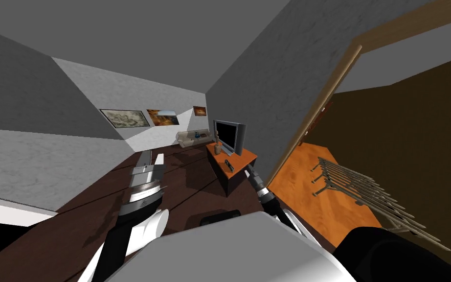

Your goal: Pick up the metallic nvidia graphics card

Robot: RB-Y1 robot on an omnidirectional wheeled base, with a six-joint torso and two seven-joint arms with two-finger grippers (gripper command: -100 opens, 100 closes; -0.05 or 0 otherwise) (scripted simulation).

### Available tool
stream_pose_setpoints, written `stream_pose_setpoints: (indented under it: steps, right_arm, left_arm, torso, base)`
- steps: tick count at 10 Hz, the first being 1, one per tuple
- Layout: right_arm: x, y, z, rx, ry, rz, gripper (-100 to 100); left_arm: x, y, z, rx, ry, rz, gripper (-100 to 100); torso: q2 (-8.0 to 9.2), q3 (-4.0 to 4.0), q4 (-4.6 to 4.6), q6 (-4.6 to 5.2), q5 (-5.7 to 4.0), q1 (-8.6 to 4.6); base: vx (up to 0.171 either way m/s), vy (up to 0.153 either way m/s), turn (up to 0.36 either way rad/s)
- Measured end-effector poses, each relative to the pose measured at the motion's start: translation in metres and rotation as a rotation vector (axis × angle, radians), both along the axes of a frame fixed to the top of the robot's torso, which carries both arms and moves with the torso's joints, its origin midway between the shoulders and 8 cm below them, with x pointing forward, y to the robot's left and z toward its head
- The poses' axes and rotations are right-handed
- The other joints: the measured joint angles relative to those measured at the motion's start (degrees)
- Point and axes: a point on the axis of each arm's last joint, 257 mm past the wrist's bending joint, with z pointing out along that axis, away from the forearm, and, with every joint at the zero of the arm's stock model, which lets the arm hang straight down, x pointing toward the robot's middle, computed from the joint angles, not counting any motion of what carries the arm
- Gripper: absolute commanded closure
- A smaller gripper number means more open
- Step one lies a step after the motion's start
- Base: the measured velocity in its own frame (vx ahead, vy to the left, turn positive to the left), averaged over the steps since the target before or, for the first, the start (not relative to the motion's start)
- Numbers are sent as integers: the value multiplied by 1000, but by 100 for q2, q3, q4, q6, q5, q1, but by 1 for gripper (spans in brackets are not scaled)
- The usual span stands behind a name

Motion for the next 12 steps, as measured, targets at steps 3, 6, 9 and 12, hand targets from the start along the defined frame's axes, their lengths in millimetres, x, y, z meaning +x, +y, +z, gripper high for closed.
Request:
stream_pose_setpoints:
  steps: [3,6,9,12]
  right_arm:
    - [-19,10,-48,-28,127,46,-100]
    - [-39,20,-101,-58,268,87,-100]
    - [-77,16,-154,-96,415,126,-100]
    - [-111,13,-204,-139,553,166,-100]
  left_arm:
    - [0,0,0,0,0,0,0]
    - [0,0,0,0,0,0,0]
    - [0,0,0,0,0,0,0]
    - [0,0,0,0,0,0,0]
  torso:
    - [-4,-2,0,2,0,1]
    - [-11,-6,-2,2,0,2]
    - [-17,-9,-3,5,0,0]
    - [-33,-18,-6,3,-1,0]
  base:
    - [-66,-52,305]
    - [-59,-32,355]
    - [-35,-26,311]
    - [-4,-22,366]
